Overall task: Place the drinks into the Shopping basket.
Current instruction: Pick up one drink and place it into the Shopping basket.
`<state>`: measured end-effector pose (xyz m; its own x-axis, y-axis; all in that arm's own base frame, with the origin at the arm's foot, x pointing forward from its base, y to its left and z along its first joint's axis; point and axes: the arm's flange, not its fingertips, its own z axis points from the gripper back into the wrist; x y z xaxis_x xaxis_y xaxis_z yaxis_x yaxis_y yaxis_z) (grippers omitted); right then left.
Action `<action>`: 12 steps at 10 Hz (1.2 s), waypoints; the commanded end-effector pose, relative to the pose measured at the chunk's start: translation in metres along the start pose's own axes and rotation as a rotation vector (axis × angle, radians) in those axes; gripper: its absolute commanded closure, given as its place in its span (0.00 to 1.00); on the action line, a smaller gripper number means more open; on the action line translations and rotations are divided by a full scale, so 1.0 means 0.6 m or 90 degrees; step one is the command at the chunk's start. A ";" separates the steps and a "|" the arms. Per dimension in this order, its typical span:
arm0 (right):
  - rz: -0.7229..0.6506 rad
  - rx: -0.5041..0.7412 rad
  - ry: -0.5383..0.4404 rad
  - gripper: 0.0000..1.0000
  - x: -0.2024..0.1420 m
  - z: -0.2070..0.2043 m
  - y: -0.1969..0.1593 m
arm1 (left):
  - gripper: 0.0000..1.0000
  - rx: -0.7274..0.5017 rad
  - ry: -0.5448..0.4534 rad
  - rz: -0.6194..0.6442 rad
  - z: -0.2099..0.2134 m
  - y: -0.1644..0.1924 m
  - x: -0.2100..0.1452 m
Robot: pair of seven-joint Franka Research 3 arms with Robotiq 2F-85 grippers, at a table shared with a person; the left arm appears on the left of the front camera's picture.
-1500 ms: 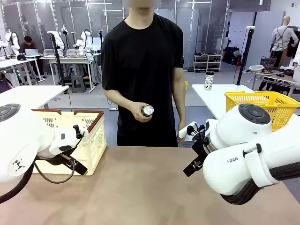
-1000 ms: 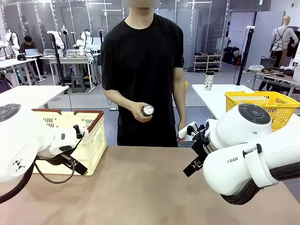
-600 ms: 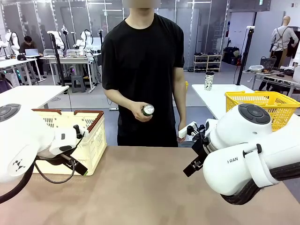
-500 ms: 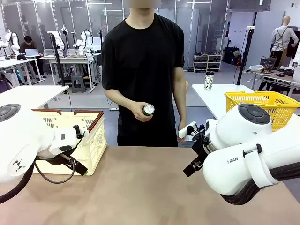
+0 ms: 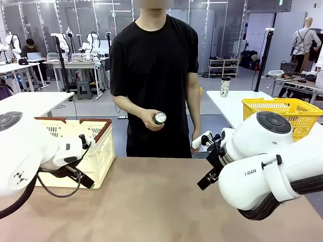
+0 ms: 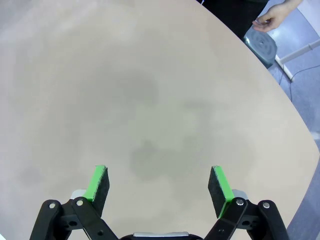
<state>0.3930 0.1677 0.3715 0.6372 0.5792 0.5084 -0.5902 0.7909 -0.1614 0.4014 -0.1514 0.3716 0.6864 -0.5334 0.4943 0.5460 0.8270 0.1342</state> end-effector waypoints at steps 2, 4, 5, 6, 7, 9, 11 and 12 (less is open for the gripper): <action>-0.002 0.000 0.000 0.00 0.000 0.000 0.000 | 0.00 0.000 0.000 0.001 0.000 0.001 0.000; 0.000 0.000 0.000 0.00 0.000 0.000 0.000 | 0.00 0.000 0.000 0.000 0.000 0.000 0.000; -0.013 0.005 -0.019 0.00 0.010 0.020 0.010 | 0.00 0.050 0.008 0.024 0.019 -0.010 0.011; -0.033 0.020 -0.039 0.00 0.023 0.042 0.025 | 0.00 0.041 0.026 0.055 0.041 -0.024 0.020; -0.059 0.016 -0.053 0.00 0.038 0.066 0.043 | 0.00 0.014 0.028 0.089 0.060 -0.037 0.026; -0.141 -0.022 -0.075 0.00 0.063 0.117 0.082 | 0.00 -0.007 0.004 0.145 0.097 -0.067 0.034; -0.207 -0.032 -0.097 0.00 0.078 0.147 0.111 | 0.00 -0.018 -0.027 0.239 0.126 -0.088 0.047; -0.258 -0.028 -0.102 0.00 0.082 0.159 0.122 | 0.00 -0.052 -0.040 0.292 0.139 -0.097 0.052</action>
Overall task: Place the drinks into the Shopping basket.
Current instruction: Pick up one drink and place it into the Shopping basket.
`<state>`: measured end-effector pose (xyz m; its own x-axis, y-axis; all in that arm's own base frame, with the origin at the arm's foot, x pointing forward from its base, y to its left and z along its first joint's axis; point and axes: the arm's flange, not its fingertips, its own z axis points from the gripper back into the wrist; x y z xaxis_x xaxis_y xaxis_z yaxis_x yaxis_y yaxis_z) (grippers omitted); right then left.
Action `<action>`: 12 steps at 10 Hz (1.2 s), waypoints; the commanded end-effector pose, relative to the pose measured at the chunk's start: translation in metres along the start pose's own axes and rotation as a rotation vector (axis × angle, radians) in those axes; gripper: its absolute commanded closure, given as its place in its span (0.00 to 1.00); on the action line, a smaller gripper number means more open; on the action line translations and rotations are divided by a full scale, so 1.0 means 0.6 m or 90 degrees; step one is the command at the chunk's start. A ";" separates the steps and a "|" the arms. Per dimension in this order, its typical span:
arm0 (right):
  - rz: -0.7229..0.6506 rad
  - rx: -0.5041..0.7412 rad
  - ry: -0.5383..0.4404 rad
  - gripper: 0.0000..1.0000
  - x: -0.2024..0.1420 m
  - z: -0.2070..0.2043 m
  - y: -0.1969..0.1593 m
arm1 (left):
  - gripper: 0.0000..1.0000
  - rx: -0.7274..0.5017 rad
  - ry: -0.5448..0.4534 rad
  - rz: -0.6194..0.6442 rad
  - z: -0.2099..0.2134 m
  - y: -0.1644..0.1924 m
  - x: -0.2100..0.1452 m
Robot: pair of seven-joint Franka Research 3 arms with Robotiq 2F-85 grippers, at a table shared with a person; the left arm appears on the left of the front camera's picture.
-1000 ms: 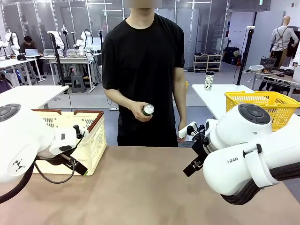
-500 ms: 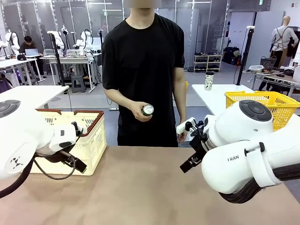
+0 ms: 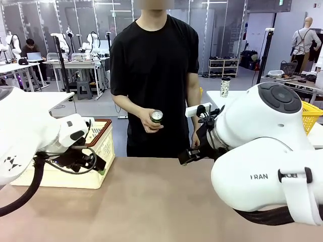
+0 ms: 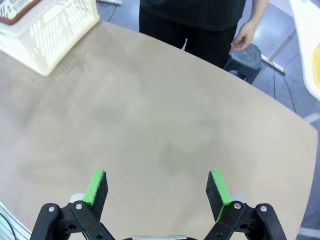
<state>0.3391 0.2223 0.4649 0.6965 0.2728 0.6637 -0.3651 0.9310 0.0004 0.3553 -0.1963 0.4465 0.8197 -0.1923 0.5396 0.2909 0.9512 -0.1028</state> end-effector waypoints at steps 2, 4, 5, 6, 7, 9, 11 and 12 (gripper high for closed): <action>-0.065 -0.009 -0.005 0.00 -0.003 0.013 0.039 | 0.00 -0.036 -0.024 0.052 0.027 -0.035 -0.006; -0.063 -0.030 -0.019 0.00 -0.005 0.019 0.049 | 0.00 -0.019 -0.028 0.009 0.037 -0.052 -0.012; -0.060 -0.041 -0.026 0.00 -0.004 0.022 0.051 | 0.00 -0.015 -0.034 -0.006 0.039 -0.056 -0.014; -0.063 -0.056 -0.031 0.00 -0.003 0.024 0.052 | 0.00 -0.019 -0.033 -0.020 0.042 -0.058 -0.017; -0.042 -0.058 -0.034 0.00 -0.005 0.026 0.052 | 0.00 -0.007 -0.034 -0.036 0.044 -0.059 -0.018; -0.039 -0.023 -0.021 0.00 -0.002 0.026 0.040 | 0.00 -0.029 -0.030 -0.001 0.038 -0.064 -0.006; -0.033 -0.030 -0.025 0.00 -0.001 0.029 0.039 | 0.00 -0.026 -0.031 -0.010 0.038 -0.065 -0.006; -0.020 -0.023 -0.020 0.00 -0.004 0.027 0.029 | 0.00 0.015 -0.040 -0.014 0.039 -0.063 -0.008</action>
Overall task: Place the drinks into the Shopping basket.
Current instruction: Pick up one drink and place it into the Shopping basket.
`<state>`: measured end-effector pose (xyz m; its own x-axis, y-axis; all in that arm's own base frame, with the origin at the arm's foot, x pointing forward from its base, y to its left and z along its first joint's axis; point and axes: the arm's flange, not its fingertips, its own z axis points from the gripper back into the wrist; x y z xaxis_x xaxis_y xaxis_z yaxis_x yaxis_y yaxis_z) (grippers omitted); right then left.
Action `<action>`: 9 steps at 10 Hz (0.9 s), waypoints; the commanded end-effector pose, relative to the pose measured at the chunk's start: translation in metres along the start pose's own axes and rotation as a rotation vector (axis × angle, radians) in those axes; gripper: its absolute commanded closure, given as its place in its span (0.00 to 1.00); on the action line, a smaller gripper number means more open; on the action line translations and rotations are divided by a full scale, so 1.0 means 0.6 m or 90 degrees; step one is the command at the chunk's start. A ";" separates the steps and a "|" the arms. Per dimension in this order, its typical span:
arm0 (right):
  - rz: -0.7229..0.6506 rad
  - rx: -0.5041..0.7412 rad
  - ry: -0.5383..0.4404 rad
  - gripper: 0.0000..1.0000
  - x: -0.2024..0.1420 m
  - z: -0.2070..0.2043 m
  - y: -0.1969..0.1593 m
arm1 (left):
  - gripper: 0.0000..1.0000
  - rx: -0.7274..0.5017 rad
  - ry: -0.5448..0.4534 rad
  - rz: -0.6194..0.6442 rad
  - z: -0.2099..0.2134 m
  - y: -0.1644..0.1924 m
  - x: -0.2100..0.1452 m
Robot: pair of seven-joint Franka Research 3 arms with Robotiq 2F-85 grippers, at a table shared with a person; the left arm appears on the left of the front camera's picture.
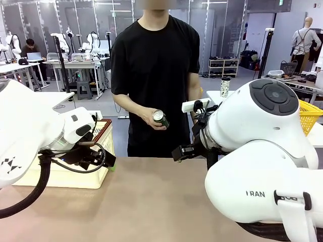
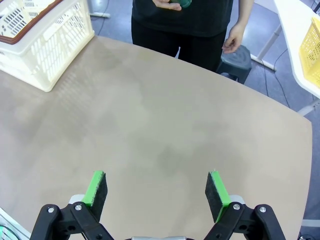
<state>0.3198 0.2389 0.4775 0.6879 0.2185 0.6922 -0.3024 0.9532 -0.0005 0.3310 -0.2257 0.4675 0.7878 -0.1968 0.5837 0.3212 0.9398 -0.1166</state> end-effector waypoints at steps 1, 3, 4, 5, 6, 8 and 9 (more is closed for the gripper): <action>0.012 0.013 0.020 0.00 -0.004 -0.001 -0.026 | 0.00 0.053 -0.001 0.000 -0.002 0.015 -0.002; -0.024 -0.021 0.075 0.00 -0.002 -0.016 -0.093 | 0.00 0.120 0.019 0.029 -0.010 0.084 -0.006; -0.039 -0.025 0.097 0.00 -0.006 -0.024 -0.123 | 0.00 0.151 0.040 0.053 -0.017 0.121 -0.011; -0.049 -0.019 0.115 0.00 -0.011 -0.033 -0.152 | 0.00 0.174 0.057 0.072 -0.027 0.157 -0.014; -0.074 -0.035 0.125 0.00 -0.016 -0.042 -0.186 | 0.00 0.180 0.065 0.105 -0.034 0.189 -0.024; -0.106 -0.031 0.148 0.00 -0.024 -0.055 -0.235 | 0.00 0.179 0.094 0.172 -0.052 0.240 -0.042; -0.110 -0.027 0.164 0.00 -0.029 -0.065 -0.255 | 0.00 0.176 0.108 0.183 -0.065 0.264 -0.046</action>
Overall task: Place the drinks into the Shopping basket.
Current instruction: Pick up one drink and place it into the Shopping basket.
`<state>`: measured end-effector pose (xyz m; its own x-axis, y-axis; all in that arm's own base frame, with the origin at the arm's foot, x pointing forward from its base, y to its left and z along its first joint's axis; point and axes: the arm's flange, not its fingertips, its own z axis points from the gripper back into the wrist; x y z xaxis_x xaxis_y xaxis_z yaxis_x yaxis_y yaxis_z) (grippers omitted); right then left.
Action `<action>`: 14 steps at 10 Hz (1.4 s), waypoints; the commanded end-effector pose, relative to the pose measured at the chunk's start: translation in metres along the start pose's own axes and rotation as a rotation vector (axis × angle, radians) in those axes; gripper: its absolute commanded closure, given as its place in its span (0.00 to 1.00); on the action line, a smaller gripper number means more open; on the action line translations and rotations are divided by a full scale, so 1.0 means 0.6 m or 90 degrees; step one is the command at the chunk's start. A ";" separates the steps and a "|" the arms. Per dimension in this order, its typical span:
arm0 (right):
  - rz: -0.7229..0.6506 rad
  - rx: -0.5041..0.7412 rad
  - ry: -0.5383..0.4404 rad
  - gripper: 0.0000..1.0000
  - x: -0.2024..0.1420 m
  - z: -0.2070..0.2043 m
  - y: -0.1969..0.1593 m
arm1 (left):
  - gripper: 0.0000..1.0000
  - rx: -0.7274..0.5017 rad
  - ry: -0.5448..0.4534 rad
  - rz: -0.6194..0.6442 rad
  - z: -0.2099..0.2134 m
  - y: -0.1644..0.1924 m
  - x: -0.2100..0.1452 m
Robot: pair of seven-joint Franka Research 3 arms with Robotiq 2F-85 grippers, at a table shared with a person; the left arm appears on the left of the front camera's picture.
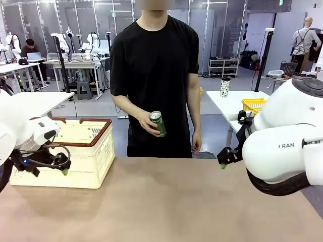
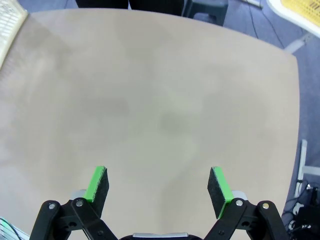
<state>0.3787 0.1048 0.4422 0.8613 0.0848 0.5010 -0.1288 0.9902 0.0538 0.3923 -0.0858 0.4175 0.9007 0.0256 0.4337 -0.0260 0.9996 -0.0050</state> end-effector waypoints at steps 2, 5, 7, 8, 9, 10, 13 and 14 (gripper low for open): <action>-0.023 0.030 0.033 0.00 -0.005 -0.023 -0.033 | 0.00 -0.010 0.015 0.033 -0.043 0.037 -0.019; -0.033 0.023 0.050 0.00 -0.003 -0.036 -0.041 | 0.00 -0.016 0.030 0.027 -0.060 0.046 -0.010; -0.036 0.011 0.044 0.00 -0.009 -0.034 -0.034 | 0.00 -0.004 0.044 0.035 -0.059 0.045 -0.003; -0.036 0.011 0.044 0.00 -0.009 -0.034 -0.034 | 0.00 -0.004 0.044 0.035 -0.059 0.045 -0.003; -0.036 0.011 0.044 0.00 -0.009 -0.034 -0.034 | 0.00 -0.004 0.044 0.035 -0.059 0.045 -0.003; -0.036 0.011 0.044 0.00 -0.009 -0.034 -0.034 | 0.00 -0.004 0.044 0.035 -0.059 0.045 -0.003; -0.036 0.011 0.044 0.00 -0.009 -0.034 -0.034 | 0.00 -0.004 0.044 0.035 -0.059 0.045 -0.003; -0.036 0.011 0.044 0.00 -0.009 -0.034 -0.034 | 0.00 -0.004 0.044 0.035 -0.059 0.045 -0.003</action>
<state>0.3869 0.0876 0.4202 0.8995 0.0404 0.4350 -0.0896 0.9916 0.0932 0.4056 -0.0582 0.3851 0.9243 0.0826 0.3726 -0.0746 0.9966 -0.0358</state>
